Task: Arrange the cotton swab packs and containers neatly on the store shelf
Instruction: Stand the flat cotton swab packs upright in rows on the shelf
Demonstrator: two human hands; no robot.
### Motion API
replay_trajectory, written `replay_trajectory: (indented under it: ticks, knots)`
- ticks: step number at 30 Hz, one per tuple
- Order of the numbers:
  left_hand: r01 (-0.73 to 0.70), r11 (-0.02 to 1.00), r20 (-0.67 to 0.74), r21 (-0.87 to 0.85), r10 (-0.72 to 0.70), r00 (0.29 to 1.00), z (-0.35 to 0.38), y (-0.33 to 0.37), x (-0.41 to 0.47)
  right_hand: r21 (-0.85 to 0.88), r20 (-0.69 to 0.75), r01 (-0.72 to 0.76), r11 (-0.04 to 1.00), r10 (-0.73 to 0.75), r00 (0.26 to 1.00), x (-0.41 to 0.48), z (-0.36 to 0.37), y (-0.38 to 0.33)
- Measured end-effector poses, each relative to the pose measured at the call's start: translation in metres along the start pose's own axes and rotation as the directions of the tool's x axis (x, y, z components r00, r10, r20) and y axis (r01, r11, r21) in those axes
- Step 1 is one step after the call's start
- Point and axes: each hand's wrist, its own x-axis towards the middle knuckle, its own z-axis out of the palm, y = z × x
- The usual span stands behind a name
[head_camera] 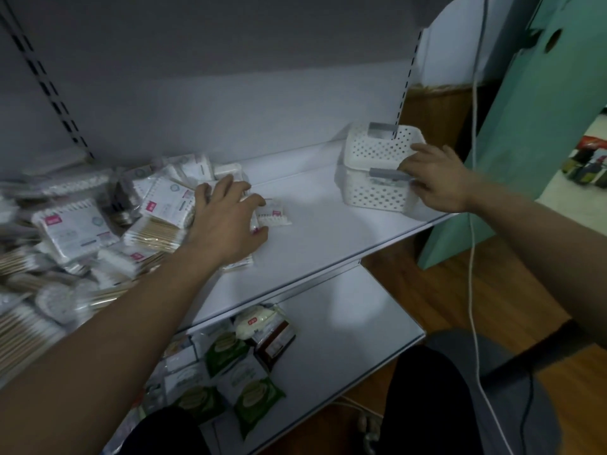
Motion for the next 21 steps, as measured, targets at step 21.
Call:
replay_trajectory:
  ticks: [21]
  knots:
    - [0.056,0.998,-0.107,-0.042,-0.060,0.992,0.010,0.006,0.007,0.006,-0.152,-0.383,0.924,0.379,0.913,0.008,0.012,-0.020]
